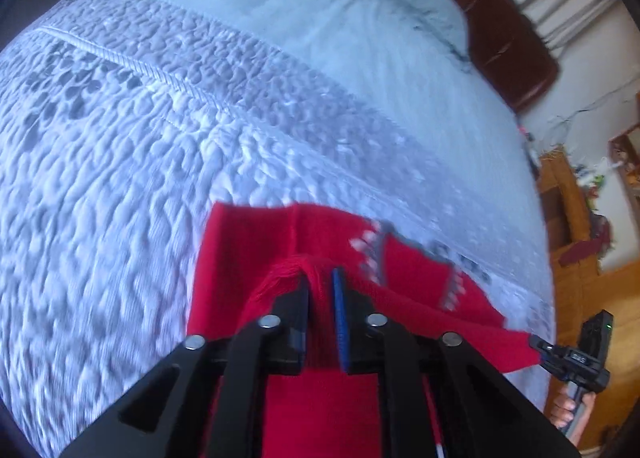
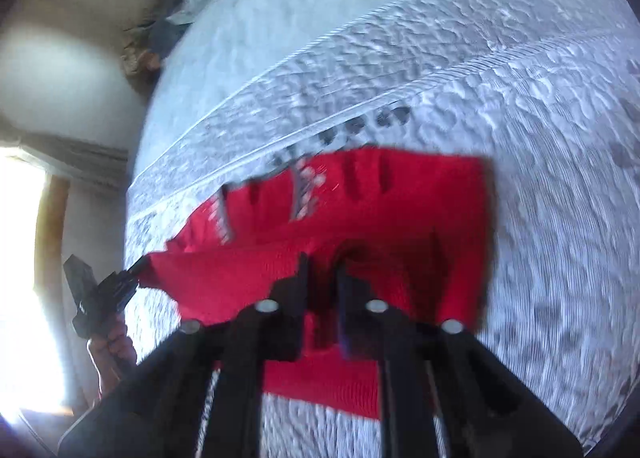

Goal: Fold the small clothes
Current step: 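Lift the hem with both grippers and fold it toward the collar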

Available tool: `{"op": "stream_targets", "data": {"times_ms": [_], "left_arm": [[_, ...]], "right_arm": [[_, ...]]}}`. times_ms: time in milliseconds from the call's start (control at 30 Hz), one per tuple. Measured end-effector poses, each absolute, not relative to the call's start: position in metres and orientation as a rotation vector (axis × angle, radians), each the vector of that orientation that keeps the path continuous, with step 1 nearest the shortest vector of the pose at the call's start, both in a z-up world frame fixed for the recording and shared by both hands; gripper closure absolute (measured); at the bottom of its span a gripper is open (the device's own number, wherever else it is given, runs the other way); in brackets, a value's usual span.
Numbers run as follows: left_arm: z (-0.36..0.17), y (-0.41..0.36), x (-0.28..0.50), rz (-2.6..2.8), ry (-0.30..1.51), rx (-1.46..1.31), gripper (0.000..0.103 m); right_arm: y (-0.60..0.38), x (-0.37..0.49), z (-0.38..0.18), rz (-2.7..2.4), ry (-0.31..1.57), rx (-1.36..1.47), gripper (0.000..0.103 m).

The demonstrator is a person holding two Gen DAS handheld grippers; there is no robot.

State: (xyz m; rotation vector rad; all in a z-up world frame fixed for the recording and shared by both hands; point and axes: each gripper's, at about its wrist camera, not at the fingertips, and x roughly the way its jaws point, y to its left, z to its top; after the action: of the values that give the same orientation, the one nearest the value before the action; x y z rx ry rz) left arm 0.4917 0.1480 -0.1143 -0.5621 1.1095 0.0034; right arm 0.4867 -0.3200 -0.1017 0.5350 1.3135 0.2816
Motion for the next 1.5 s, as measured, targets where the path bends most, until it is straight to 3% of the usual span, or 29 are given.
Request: {"op": "stream_targets", "data": {"times_ms": [33,67,100,167,267,500,533,600,733,833,867,900,933,967,1033,1233,1367,1433,1467,1500], "left_arm": [[-0.125,0.153,0.503,0.056,1.138,-0.549,0.065],[-0.133,0.158,0.508,0.099,1.152,-0.541,0.065],[-0.137,0.166,0.511,0.126,1.145,-0.551,0.065],[-0.134,0.18,0.51,0.089,1.102,-0.597,0.058],[-0.125,0.192,0.496,0.066,1.048,-0.585,0.053],[-0.139,0.17,0.472,0.026,1.085,-0.433,0.052],[-0.142,0.163,0.472,0.025,1.092,-0.398,0.052],[-0.157,0.148,0.475,0.089,1.151,-0.276,0.053],[-0.168,0.14,0.475,0.125,1.177,-0.227,0.052],[-0.155,0.143,0.462,0.113,1.193,-0.26,0.051],[-0.149,0.144,0.454,0.089,1.191,-0.265,0.047],[-0.141,0.145,0.443,0.051,1.181,-0.271,0.031],[-0.135,0.146,0.433,0.029,1.166,-0.278,0.021],[-0.129,0.147,0.423,0.012,1.15,-0.288,0.02],[-0.125,0.151,0.408,-0.018,1.147,-0.325,0.013],[-0.159,0.152,0.409,0.024,1.239,-0.4,0.012],[-0.173,0.14,0.414,0.042,1.249,-0.437,0.012],[-0.173,0.13,0.415,0.019,1.248,-0.427,0.013],[-0.172,0.126,0.414,0.018,1.246,-0.424,0.015],[-0.171,0.12,0.414,0.018,1.248,-0.407,0.025]], "right_arm": [[-0.323,0.498,-0.111,0.202,1.324,0.51,0.057],[-0.327,0.505,-0.121,0.111,1.344,0.473,0.053],[-0.331,0.51,-0.131,0.066,1.37,0.447,0.061],[-0.333,0.511,-0.141,0.104,1.387,0.422,0.067],[-0.338,0.504,-0.145,0.161,1.357,0.4,0.068],[-0.316,0.497,-0.159,0.227,1.382,0.353,0.063],[-0.312,0.497,-0.162,0.233,1.391,0.349,0.065],[-0.304,0.495,-0.168,0.218,1.396,0.295,0.097],[-0.306,0.491,-0.169,0.173,1.394,0.289,0.097],[-0.31,0.477,-0.153,0.164,1.369,0.247,0.066],[-0.312,0.47,-0.147,0.176,1.36,0.239,0.051],[-0.313,0.458,-0.139,0.184,1.35,0.225,0.041],[-0.316,0.447,-0.134,0.179,1.347,0.215,0.037],[-0.319,0.437,-0.131,0.173,1.35,0.216,0.032],[-0.327,0.416,-0.131,0.189,1.373,0.238,0.028],[-0.328,0.399,-0.159,0.2,1.461,0.26,0.027],[-0.311,0.4,-0.177,0.219,1.482,0.283,0.045],[-0.304,0.401,-0.178,0.21,1.452,0.265,0.06],[-0.303,0.402,-0.178,0.217,1.447,0.279,0.078],[-0.303,0.401,-0.178,0.244,1.447,0.327,0.09]]}}
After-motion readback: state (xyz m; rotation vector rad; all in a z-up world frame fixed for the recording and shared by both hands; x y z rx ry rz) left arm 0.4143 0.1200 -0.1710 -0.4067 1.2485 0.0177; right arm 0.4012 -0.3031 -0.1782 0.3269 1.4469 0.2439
